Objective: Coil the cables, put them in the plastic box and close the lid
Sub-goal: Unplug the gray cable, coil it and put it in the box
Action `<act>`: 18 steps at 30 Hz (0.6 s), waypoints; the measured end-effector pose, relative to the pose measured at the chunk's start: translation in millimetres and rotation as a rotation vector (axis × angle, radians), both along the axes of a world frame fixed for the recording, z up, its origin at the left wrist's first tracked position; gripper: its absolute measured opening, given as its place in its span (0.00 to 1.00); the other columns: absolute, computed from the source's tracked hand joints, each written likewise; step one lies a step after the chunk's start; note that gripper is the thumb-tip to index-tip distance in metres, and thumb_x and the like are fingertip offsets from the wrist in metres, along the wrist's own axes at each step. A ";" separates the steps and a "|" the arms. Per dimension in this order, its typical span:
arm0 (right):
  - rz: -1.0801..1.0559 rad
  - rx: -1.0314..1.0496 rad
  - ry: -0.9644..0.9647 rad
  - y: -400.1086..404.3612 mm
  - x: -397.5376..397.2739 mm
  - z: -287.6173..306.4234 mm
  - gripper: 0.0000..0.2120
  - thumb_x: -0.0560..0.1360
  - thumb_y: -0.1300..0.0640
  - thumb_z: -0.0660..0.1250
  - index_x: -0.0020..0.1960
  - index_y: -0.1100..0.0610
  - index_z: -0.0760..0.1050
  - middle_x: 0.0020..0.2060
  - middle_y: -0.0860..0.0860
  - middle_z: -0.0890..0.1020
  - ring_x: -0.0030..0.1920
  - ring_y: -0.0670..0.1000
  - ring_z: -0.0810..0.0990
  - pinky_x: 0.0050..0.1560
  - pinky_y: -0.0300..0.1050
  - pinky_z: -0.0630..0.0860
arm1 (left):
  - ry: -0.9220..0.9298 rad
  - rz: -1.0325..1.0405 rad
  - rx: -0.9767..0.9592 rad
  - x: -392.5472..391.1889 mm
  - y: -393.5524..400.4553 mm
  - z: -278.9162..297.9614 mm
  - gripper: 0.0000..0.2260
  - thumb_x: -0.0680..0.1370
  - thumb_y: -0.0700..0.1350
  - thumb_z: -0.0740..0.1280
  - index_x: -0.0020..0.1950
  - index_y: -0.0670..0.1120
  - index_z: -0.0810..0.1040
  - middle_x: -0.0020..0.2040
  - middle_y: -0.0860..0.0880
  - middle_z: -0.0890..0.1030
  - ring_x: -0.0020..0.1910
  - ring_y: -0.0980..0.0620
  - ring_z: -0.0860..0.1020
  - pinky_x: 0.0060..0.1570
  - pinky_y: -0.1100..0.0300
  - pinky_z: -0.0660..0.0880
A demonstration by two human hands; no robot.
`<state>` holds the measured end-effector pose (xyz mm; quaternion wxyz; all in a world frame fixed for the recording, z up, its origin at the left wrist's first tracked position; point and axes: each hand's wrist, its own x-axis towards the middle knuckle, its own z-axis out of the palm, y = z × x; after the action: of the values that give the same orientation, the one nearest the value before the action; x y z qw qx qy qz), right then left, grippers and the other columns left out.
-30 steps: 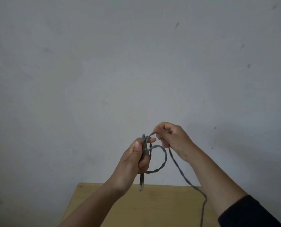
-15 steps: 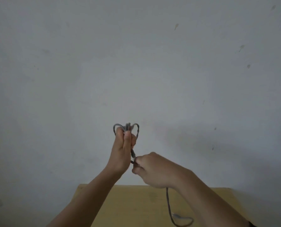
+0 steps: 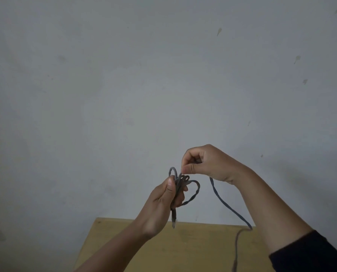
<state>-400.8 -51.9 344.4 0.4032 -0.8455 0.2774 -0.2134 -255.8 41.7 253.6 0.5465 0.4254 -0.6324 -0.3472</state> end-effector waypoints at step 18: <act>-0.145 -0.315 0.266 39.4 25.8 -68.0 0.16 0.81 0.49 0.53 0.54 0.58 0.74 0.31 0.57 0.77 0.28 0.55 0.71 0.32 0.47 0.67 | 0.903 0.041 -0.004 45.2 -43.8 57.7 0.14 0.83 0.46 0.49 0.45 0.46 0.71 0.30 0.55 0.69 0.29 0.56 0.65 0.33 0.64 0.66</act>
<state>-375.1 -12.5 276.4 0.2094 -0.8966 0.3516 -0.1690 -210.6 -2.1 311.3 0.7754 0.2425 -0.3226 -0.4857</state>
